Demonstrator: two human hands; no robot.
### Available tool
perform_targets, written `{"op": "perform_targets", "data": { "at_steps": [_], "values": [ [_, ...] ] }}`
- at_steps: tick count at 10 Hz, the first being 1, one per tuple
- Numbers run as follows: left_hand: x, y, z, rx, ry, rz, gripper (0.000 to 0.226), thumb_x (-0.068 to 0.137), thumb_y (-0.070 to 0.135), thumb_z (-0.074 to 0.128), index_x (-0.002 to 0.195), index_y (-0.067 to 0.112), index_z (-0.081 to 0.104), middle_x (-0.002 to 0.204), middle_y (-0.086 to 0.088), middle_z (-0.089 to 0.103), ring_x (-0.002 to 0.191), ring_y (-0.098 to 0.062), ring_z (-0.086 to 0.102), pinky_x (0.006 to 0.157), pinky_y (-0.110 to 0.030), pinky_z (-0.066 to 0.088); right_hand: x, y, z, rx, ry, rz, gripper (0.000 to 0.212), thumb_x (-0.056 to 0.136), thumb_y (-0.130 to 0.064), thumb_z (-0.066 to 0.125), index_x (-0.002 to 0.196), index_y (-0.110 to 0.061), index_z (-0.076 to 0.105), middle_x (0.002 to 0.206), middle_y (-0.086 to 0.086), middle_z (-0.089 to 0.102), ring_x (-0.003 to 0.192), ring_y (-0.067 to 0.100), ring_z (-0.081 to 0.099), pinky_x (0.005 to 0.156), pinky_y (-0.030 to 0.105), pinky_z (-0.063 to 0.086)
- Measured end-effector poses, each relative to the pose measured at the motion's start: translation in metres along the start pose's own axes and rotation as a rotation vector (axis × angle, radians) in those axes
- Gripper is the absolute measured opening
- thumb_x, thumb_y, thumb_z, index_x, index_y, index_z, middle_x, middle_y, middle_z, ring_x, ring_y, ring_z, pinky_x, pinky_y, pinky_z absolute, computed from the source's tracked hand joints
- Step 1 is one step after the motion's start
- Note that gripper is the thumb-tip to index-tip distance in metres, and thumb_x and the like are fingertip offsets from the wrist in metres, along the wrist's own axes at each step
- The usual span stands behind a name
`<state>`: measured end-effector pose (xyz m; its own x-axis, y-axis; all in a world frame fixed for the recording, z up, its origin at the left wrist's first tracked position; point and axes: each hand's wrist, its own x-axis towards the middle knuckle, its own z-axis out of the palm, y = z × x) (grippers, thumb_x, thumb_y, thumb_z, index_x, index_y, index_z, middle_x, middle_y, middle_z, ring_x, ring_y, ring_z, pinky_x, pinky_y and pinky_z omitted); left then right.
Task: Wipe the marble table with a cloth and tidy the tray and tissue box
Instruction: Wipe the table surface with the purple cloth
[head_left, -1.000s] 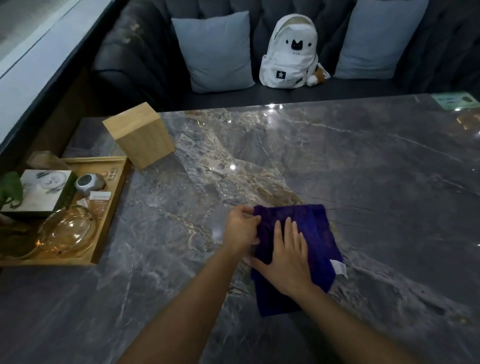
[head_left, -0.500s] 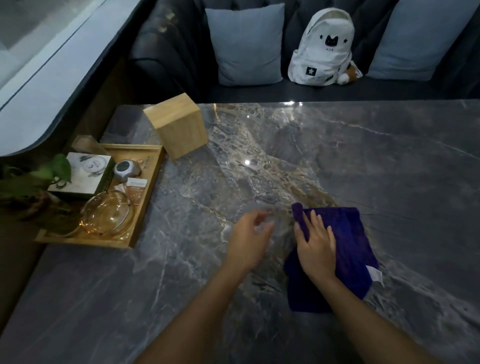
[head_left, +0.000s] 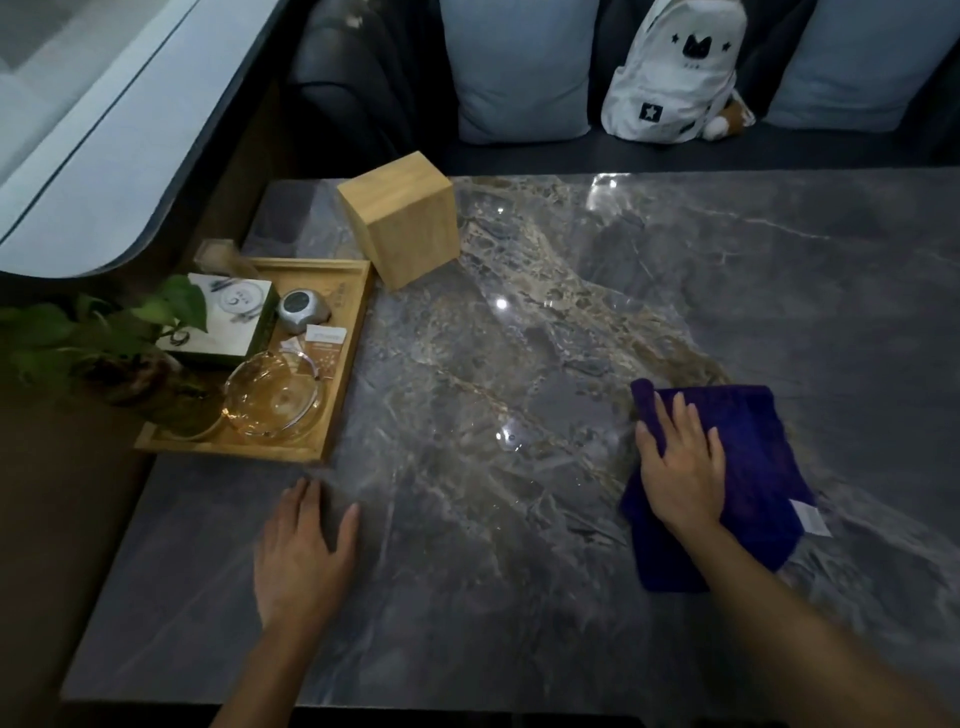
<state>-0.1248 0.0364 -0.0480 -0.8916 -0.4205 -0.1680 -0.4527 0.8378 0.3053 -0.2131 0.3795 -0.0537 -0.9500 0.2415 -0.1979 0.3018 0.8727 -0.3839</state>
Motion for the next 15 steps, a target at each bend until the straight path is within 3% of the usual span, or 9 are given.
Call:
{"op": "perform_targets", "data": {
  "at_steps": [2, 5, 8, 10, 11, 13, 14, 15],
  "values": [
    [0.004, -0.028, -0.003, 0.049, 0.022, 0.064, 0.061, 0.091, 0.044, 0.042, 0.140, 0.008, 0.034, 0.151, -0.011, 0.031, 0.141, -0.025, 0.026, 0.115, -0.044, 0.023, -0.019, -0.016, 0.014, -0.060, -0.008, 0.055, 0.051, 0.097, -0.043, 0.021, 0.145, -0.029, 0.009, 0.158, -0.002, 0.003, 0.145, 0.011, 0.000, 0.118, 0.036, -0.005],
    [0.006, -0.054, 0.004, 0.107, 0.027, 0.075, 0.072, 0.084, 0.056, 0.016, 0.145, 0.019, 0.018, 0.157, -0.004, 0.016, 0.145, -0.020, 0.010, 0.119, -0.038, 0.006, -0.043, -0.075, 0.042, -0.043, -0.019, 0.174, 0.054, 0.095, -0.048, 0.012, 0.144, -0.033, -0.005, 0.158, 0.002, -0.008, 0.145, 0.016, -0.009, 0.117, 0.042, -0.011],
    [0.006, -0.056, 0.006, 0.097, 0.049, 0.076, 0.079, 0.079, 0.060, 0.005, 0.145, 0.020, 0.020, 0.156, -0.003, 0.019, 0.145, -0.018, 0.011, 0.118, -0.036, 0.005, -0.058, -0.153, 0.078, 0.009, -0.062, 0.049, 0.052, 0.096, -0.046, 0.013, 0.144, -0.034, -0.003, 0.159, 0.003, -0.004, 0.145, 0.017, -0.007, 0.117, 0.045, -0.009],
    [0.005, -0.057, 0.007, 0.090, 0.048, 0.090, 0.078, 0.079, 0.061, 0.004, 0.145, 0.021, 0.016, 0.157, -0.001, 0.016, 0.145, -0.016, 0.007, 0.118, -0.034, 0.002, -0.061, -0.170, 0.090, -0.130, -0.167, -0.294, 0.052, 0.094, -0.048, 0.011, 0.142, -0.039, -0.006, 0.159, -0.003, -0.001, 0.145, 0.012, -0.004, 0.118, 0.042, -0.006],
    [0.005, -0.057, 0.008, 0.088, 0.046, 0.091, 0.078, 0.079, 0.061, 0.003, 0.146, 0.022, 0.015, 0.157, -0.001, 0.014, 0.145, -0.016, 0.006, 0.118, -0.034, 0.002, -0.068, -0.170, 0.089, -0.192, -0.236, -0.541, 0.067, 0.078, -0.056, -0.008, 0.143, -0.039, -0.002, 0.159, -0.005, -0.001, 0.145, 0.013, -0.004, 0.117, 0.040, -0.007],
    [0.005, -0.056, 0.008, 0.077, 0.068, 0.089, 0.077, 0.080, 0.060, 0.008, 0.144, 0.019, 0.022, 0.155, -0.004, 0.021, 0.145, -0.019, 0.012, 0.118, -0.037, 0.007, -0.085, -0.160, 0.086, -0.225, -0.401, -0.850, 0.063, 0.080, -0.056, -0.001, 0.142, -0.043, 0.002, 0.156, -0.011, -0.007, 0.140, 0.004, -0.016, 0.111, 0.031, -0.019],
    [0.005, -0.055, 0.008, 0.086, 0.067, 0.086, 0.077, 0.080, 0.060, 0.008, 0.144, 0.019, 0.023, 0.155, -0.004, 0.022, 0.145, -0.019, 0.013, 0.118, -0.037, 0.009, -0.090, -0.160, 0.070, 0.004, -0.653, -0.773, 0.047, 0.095, -0.045, 0.020, 0.142, -0.040, 0.018, 0.155, -0.015, 0.004, 0.137, -0.004, -0.010, 0.116, 0.033, -0.014],
    [0.006, -0.056, 0.007, 0.090, 0.048, 0.083, 0.078, 0.079, 0.061, 0.005, 0.145, 0.022, 0.017, 0.157, -0.002, 0.016, 0.145, -0.017, 0.008, 0.118, -0.035, 0.004, -0.088, -0.163, 0.041, 0.711, -0.882, -0.118, 0.028, 0.085, -0.044, 0.054, 0.112, -0.038, 0.061, 0.139, -0.007, 0.048, 0.133, 0.010, 0.036, 0.115, 0.035, 0.023]
  ]
}}
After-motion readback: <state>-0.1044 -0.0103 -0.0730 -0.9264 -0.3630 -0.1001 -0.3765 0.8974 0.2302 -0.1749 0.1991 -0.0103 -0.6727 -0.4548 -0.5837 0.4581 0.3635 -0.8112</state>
